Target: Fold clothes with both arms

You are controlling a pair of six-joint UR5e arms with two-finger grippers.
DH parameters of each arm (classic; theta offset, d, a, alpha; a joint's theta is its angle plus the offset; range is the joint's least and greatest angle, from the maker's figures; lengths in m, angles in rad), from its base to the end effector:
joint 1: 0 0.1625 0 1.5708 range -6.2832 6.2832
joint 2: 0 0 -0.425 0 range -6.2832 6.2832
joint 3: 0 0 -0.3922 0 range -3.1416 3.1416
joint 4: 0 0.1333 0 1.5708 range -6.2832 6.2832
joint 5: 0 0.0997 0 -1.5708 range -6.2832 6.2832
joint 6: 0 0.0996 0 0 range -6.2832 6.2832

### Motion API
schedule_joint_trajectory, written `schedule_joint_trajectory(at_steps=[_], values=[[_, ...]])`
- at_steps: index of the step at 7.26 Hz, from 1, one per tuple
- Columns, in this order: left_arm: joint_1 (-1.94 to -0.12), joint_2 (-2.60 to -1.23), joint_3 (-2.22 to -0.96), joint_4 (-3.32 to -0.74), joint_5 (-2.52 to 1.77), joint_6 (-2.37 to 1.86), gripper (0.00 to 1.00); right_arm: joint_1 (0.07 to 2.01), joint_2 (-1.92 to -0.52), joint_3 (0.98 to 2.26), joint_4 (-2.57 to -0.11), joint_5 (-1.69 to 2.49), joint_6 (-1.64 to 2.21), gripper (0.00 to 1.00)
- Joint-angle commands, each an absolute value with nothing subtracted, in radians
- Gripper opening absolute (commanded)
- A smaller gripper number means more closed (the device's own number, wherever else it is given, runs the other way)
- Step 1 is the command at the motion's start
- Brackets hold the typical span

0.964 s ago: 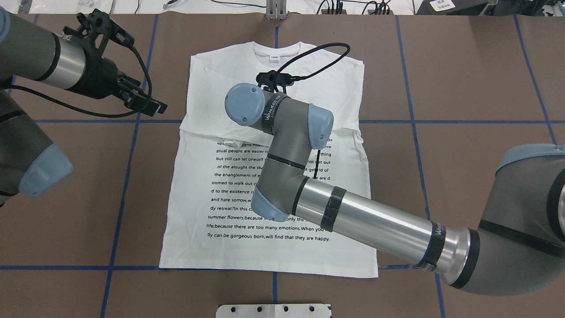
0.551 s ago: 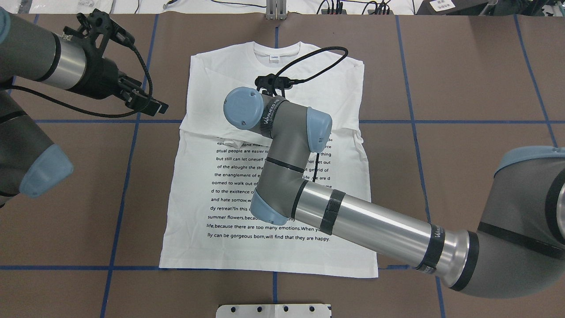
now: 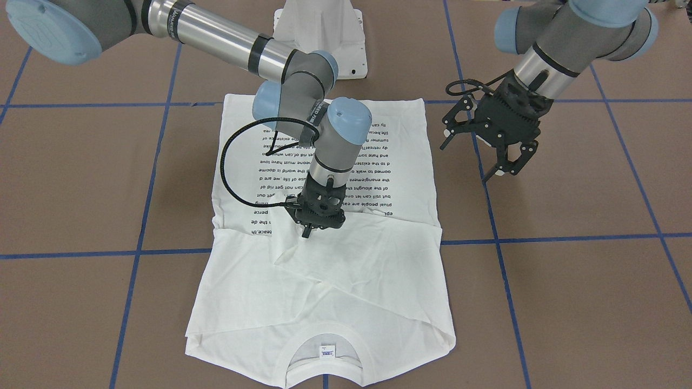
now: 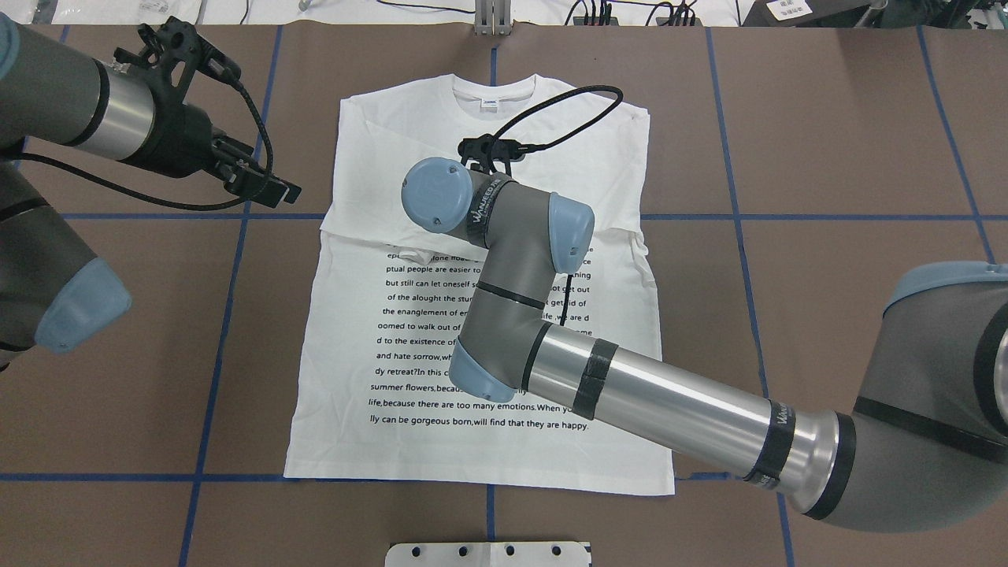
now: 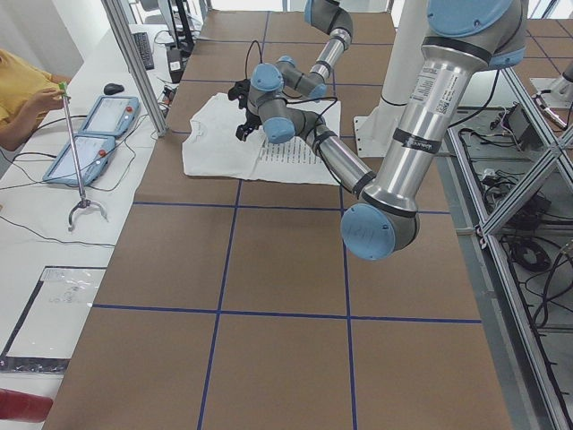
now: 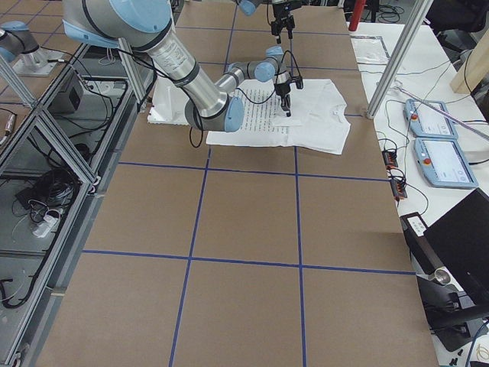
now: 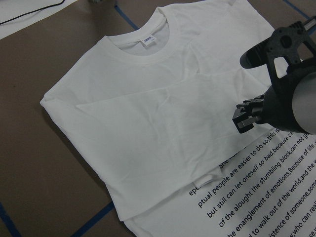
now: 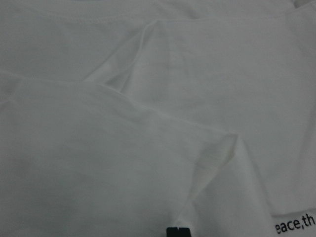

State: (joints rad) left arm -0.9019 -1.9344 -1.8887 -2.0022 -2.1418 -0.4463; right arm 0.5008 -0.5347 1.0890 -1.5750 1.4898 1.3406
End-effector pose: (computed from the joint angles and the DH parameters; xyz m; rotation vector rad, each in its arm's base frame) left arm 0.2942 -0.5004 0.2603 0.6526 1.0130 0.5125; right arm -0.6655 -0.5254 0.2051 0.2712 -0.4870 0.2859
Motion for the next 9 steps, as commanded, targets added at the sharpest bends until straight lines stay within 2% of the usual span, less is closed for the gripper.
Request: schedule_joint_trajectory(at_steps=[1, 2, 4, 6, 7, 8, 9], values=[[-0.899, -1.936, -1.888, -2.003, -2.143, -0.446, 1.00, 0.517, -0.543, 1.145, -1.650, 1.496, 1.316, 0.00], [-0.899, -1.936, -1.888, -2.005, -2.143, -0.460, 1.00, 0.528, -0.590, 1.225, -1.687, 1.497, 1.263, 0.00], [-0.896, -1.936, -1.888, -2.005, -2.143, -0.466, 1.00, 0.563, -0.772, 1.427, -1.692, 1.499, 1.172, 0.00], [-0.896, -1.936, -1.888, -2.005, -2.141, -0.469, 1.00, 0.577, -0.897, 1.556, -1.692, 1.500, 1.132, 0.00], [-0.896, -1.936, -1.888, -2.005, -2.141, -0.468, 1.00, 0.572, -0.920, 1.575, -1.692, 1.499, 1.131, 0.00], [-0.896, -1.936, -1.887, -2.005, -2.141, -0.468, 1.00, 0.571, -0.920, 1.568, -1.683, 1.491, 1.128, 0.38], [-0.896, -1.936, -1.887, -2.005, -2.141, -0.468, 1.00, 0.568, -0.905, 1.563, -1.678, 1.490, 1.134, 0.99]])
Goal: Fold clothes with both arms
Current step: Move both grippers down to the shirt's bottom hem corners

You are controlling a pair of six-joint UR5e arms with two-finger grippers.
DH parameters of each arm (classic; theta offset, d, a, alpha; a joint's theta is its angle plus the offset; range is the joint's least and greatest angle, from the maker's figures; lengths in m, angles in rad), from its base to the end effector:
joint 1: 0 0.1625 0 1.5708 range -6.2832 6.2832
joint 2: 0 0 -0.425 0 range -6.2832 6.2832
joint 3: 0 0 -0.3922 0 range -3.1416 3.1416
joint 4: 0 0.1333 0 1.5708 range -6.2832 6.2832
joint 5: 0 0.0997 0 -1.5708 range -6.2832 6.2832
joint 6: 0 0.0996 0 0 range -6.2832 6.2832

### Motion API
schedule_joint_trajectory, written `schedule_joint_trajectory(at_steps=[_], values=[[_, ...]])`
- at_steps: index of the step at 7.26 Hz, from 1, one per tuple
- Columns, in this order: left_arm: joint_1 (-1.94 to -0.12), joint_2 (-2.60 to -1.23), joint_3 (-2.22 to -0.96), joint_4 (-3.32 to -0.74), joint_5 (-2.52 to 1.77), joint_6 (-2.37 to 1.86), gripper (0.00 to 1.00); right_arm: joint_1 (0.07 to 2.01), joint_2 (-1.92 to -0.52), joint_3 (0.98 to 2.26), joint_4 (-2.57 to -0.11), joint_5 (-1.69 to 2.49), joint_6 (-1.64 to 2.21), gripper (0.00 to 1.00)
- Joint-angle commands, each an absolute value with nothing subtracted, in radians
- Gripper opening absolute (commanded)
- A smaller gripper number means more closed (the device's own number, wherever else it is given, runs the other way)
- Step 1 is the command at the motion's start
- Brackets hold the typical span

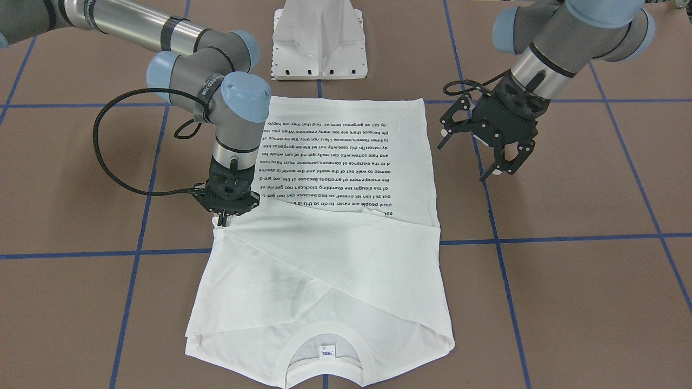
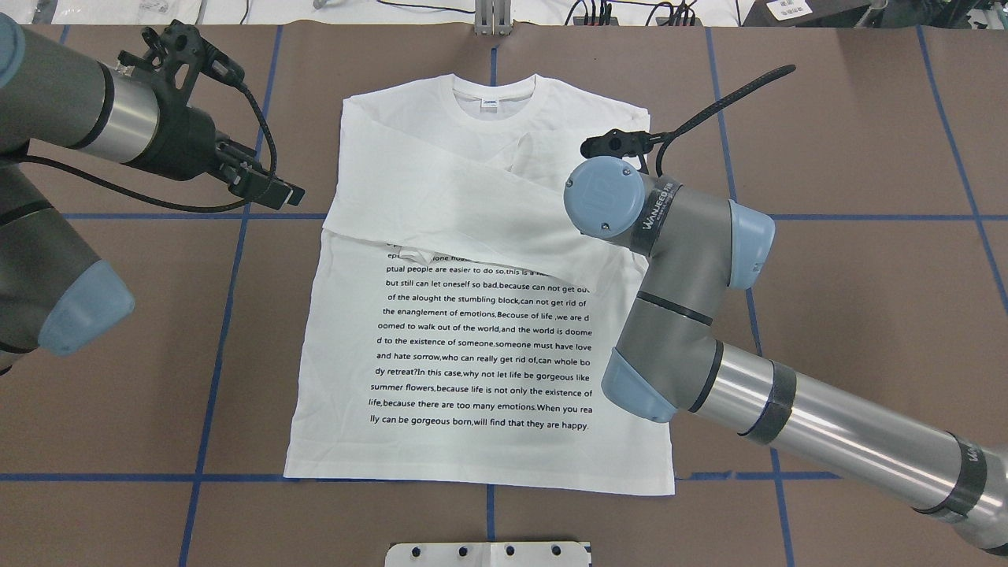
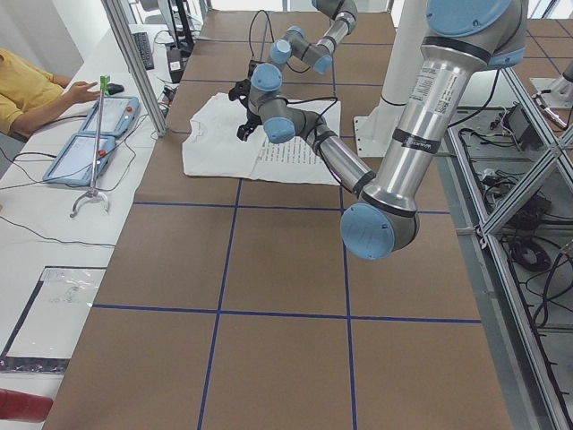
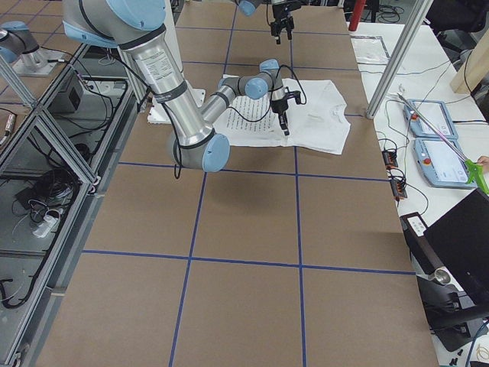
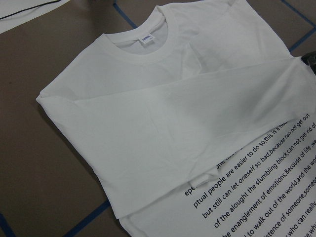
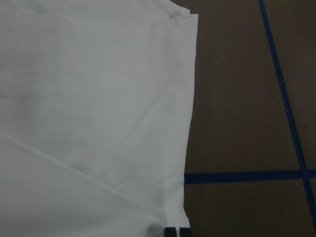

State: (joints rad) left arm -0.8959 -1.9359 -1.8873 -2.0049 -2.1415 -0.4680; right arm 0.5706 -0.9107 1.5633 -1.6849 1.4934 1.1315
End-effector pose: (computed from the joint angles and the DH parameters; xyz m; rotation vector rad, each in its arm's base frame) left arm 0.2975 -0.4989 0.2597 0.6407 1.0223 0.4993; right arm -0.5203 -0.5015 0.2942 0.3268 -0.4349 0.1489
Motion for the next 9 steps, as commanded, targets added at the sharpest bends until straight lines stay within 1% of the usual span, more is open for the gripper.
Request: schedule_joint_trajectory(at_steps=[1, 2, 3, 4, 5, 6, 7, 8, 9], values=[[-0.896, -1.936, -1.887, -2.005, -2.141, -0.482, 1.00, 0.571, -0.897, 1.571, -1.677, 1.494, 1.132, 1.00], [-0.894, -1.939, -1.887, -2.005, -2.140, -0.500, 1.00, 0.592, -0.885, 1.603, -1.678, 1.514, 1.138, 1.00], [-0.890, -1.939, -1.891, -2.000, -2.134, -0.567, 1.00, 0.601, -0.914, 1.720, -1.680, 1.576, 1.155, 1.00], [-0.847, -1.939, -1.896, -2.000, -2.108, -0.656, 1.00, 0.600, -1.008, 1.867, -1.690, 1.622, 1.184, 1.00], [-0.780, -1.939, -1.905, -1.999, -2.000, -0.754, 1.00, 0.580, -1.097, 1.979, -1.678, 1.631, 1.259, 1.00], [-0.708, -1.901, -1.954, -1.999, -1.940, -0.858, 1.00, 0.540, -1.171, 2.087, -1.677, 1.625, 1.329, 1.00], [-0.640, -1.826, -2.036, -1.999, -1.881, -0.932, 1.00, 0.476, -1.239, 2.180, -1.675, 1.612, 1.388, 1.00], [-0.550, -1.743, -2.116, -1.999, -1.797, -1.024, 1.00, 0.390, -1.288, 2.248, -1.669, 1.536, 1.476, 1.00], [-0.484, -1.700, -2.149, -1.999, -1.739, -1.105, 1.00, 0.297, -1.339, 2.296, -1.666, 1.455, 1.549, 1.00]])
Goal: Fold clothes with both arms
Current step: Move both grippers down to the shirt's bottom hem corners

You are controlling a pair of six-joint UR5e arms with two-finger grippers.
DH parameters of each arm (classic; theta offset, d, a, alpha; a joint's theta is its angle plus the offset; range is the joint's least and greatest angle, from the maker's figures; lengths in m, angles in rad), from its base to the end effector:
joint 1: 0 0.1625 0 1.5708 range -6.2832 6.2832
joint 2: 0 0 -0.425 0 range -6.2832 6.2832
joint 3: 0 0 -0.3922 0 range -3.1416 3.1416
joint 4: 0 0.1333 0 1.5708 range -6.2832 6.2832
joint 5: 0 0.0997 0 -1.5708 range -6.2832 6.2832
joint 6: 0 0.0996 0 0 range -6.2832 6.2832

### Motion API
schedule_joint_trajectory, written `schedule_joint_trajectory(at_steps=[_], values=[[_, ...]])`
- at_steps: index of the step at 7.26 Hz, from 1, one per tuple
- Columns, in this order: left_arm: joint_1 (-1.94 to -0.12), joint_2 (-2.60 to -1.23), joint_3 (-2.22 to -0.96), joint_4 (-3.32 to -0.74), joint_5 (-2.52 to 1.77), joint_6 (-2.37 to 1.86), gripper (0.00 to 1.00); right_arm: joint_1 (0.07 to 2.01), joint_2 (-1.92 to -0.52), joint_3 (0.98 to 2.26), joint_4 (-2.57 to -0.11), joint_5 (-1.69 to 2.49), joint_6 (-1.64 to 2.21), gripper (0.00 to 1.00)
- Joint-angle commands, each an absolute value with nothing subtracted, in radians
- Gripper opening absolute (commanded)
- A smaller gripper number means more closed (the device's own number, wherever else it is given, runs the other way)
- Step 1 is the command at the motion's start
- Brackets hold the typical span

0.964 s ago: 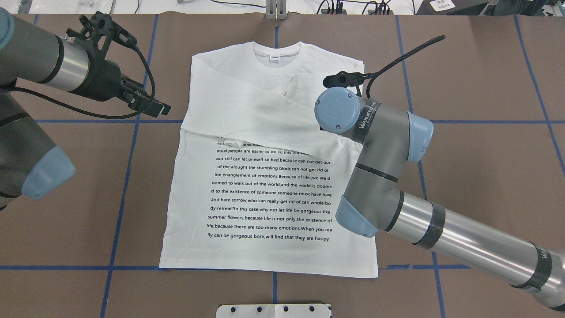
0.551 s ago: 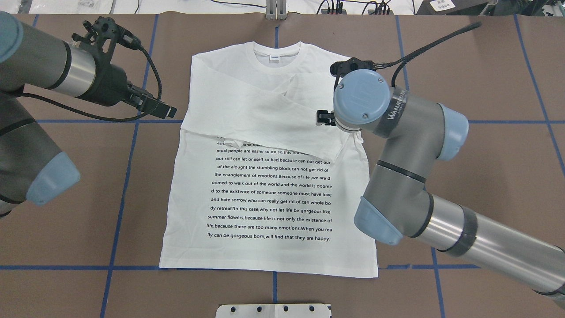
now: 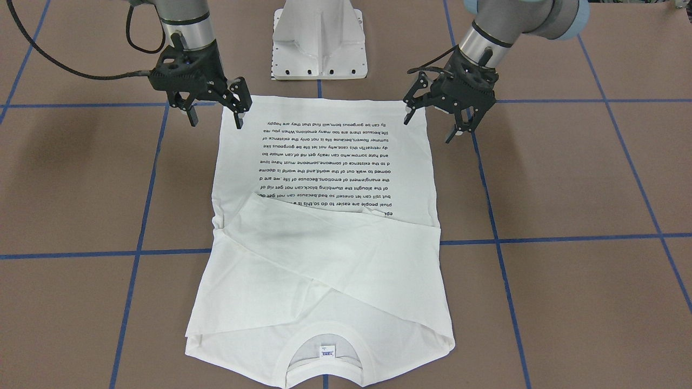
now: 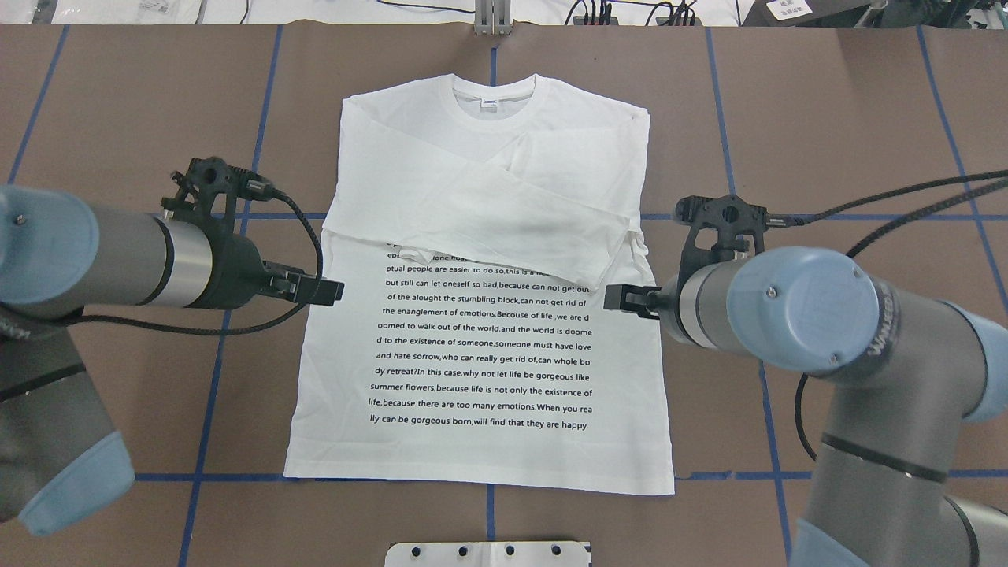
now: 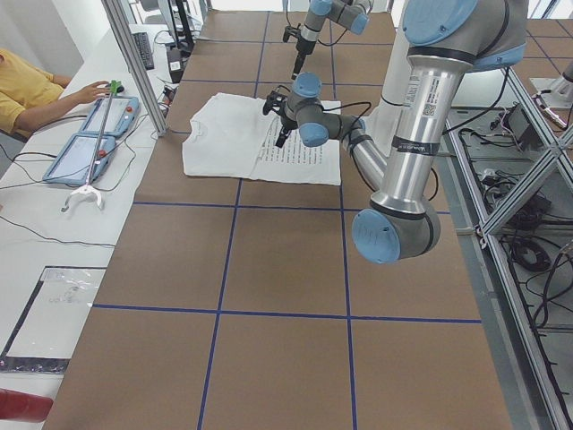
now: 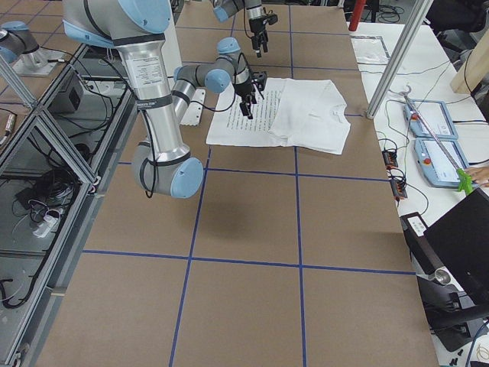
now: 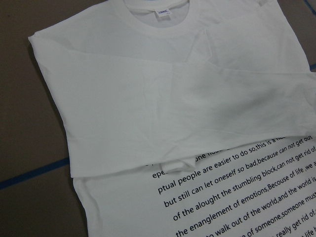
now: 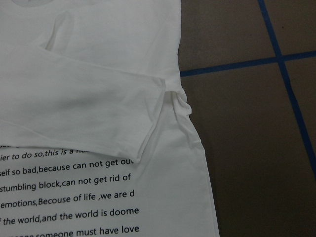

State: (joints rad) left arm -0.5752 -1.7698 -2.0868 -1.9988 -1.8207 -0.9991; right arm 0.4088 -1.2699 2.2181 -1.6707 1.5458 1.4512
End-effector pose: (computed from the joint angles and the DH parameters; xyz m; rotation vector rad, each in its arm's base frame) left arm 0.3683 -0.3683 0.2713 0.4302 1.0753 0.1397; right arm -0.4005 -0.3215 0.2408 0.2451 -0.8156 0.2822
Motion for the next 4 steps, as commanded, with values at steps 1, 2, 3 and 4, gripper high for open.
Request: schedule_joint_trajectory(at_steps=[1, 2, 3, 4], values=[[-0.401, -1.663, -2.155, -2.000, -1.651, -1.193, 1.00, 0.199, -1.391, 2.299, -1.640, 1.360, 1.622, 1.00], [-0.324, -1.628, -2.157, -2.000, -1.581, -1.271, 1.00, 0.149, -1.466, 2.299, -1.543, 1.307, 1.643, 1.00], [-0.248, -1.580, -2.157, -2.002, -1.518, -1.343, 1.00, 0.126, -1.576, 2.296, -1.411, 1.289, 1.641, 1.00], [-0.188, -1.575, -2.146, -2.000, -1.479, -1.400, 1.00, 0.124, -1.629, 2.295, -1.354, 1.286, 1.640, 1.00]])
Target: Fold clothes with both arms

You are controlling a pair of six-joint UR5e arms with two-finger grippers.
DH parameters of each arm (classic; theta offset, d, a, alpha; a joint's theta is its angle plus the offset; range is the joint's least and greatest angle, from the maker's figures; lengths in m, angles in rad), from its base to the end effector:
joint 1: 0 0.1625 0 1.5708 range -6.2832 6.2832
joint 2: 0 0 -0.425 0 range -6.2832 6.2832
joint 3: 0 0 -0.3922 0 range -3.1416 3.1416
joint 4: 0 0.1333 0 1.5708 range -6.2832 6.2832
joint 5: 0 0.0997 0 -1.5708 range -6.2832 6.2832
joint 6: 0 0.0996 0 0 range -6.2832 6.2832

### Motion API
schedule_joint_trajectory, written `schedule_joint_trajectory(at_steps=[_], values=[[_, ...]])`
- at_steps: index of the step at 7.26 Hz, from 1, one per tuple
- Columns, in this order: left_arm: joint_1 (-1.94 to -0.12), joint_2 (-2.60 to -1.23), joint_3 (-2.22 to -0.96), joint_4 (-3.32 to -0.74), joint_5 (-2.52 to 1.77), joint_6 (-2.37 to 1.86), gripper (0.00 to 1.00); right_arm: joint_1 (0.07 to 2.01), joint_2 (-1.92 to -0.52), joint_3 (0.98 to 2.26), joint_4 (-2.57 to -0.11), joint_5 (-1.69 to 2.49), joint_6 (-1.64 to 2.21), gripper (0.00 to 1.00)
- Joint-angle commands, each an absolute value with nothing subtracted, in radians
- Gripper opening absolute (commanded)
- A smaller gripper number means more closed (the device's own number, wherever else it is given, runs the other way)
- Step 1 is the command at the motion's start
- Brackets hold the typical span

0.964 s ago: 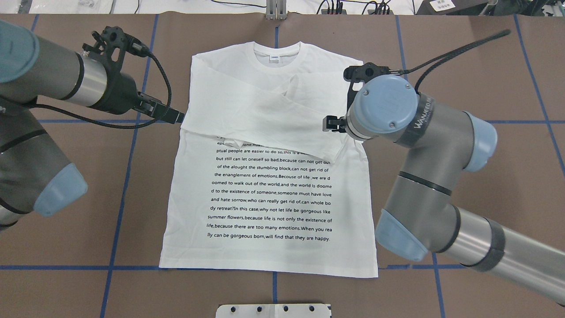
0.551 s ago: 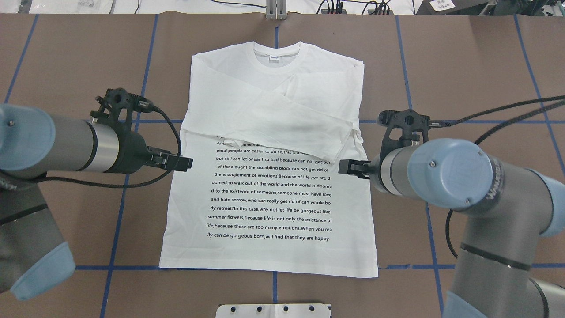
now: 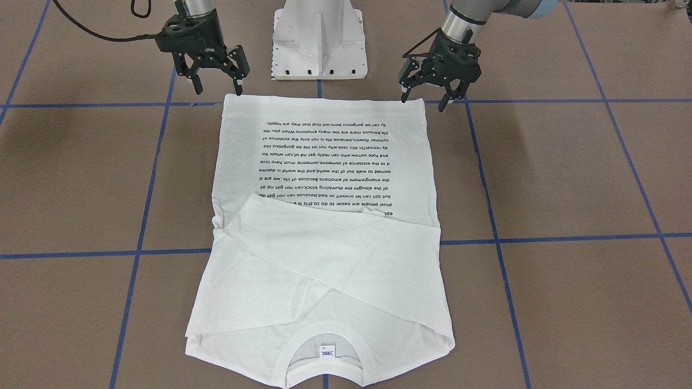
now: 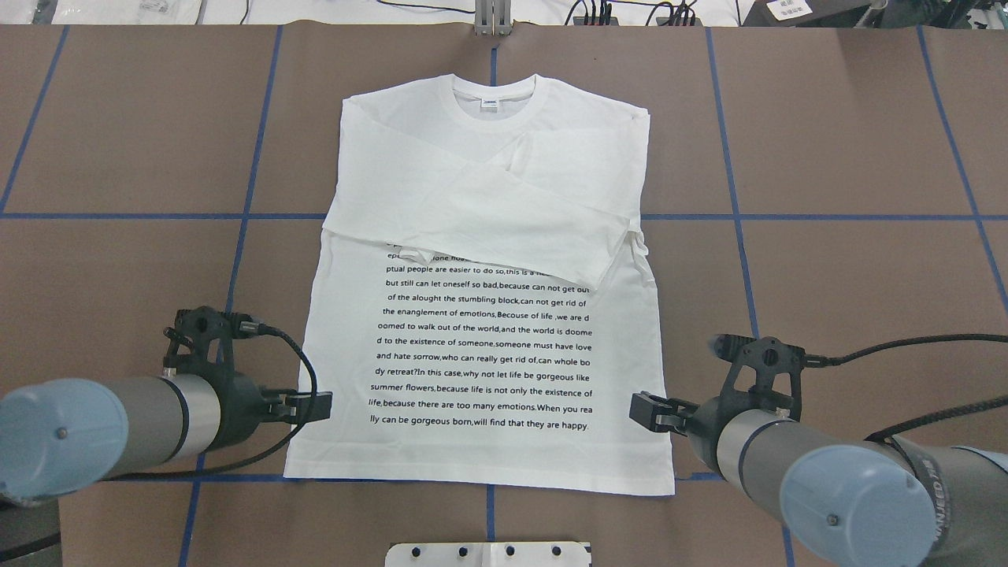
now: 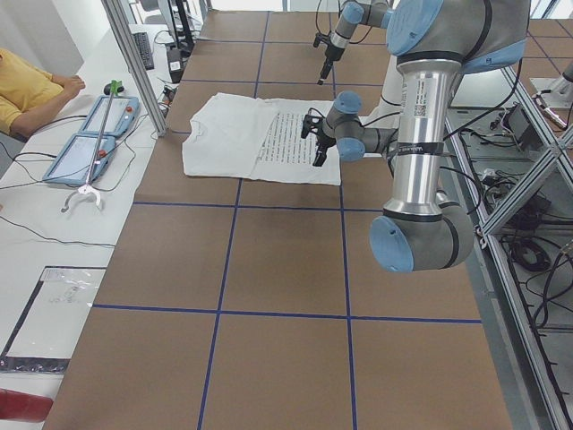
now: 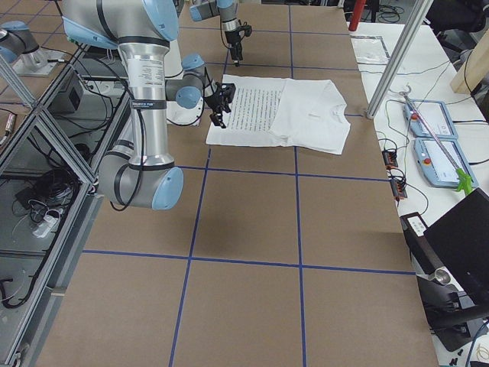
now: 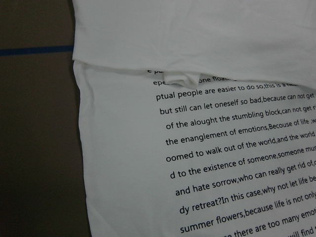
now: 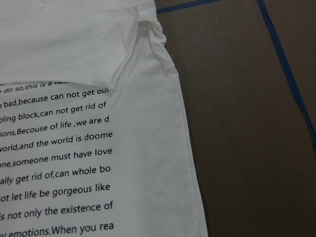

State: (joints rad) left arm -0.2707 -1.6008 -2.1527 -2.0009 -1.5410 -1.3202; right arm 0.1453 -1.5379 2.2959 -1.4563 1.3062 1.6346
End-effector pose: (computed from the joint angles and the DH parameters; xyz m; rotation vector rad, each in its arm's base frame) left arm 0.4165 -0.2570 0.3262 0.2947 0.9998 -0.0338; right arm -0.4089 -0.2209 0.3031 0.2838 -0.8597 0.3101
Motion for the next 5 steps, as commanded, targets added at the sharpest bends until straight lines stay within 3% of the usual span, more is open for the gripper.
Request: schedule_joint_trajectory(at_steps=[1, 5], values=[[-0.145, -1.566, -2.138, -1.999, -1.476, -1.440, 1.00, 0.121, -1.628, 2.287, -1.353, 1.282, 1.640, 1.00], [-0.110, -1.577, -2.071, -2.000, -1.445, -1.456, 1.00, 0.110, -1.621, 2.284, -1.353, 1.267, 1.641, 1.00]])
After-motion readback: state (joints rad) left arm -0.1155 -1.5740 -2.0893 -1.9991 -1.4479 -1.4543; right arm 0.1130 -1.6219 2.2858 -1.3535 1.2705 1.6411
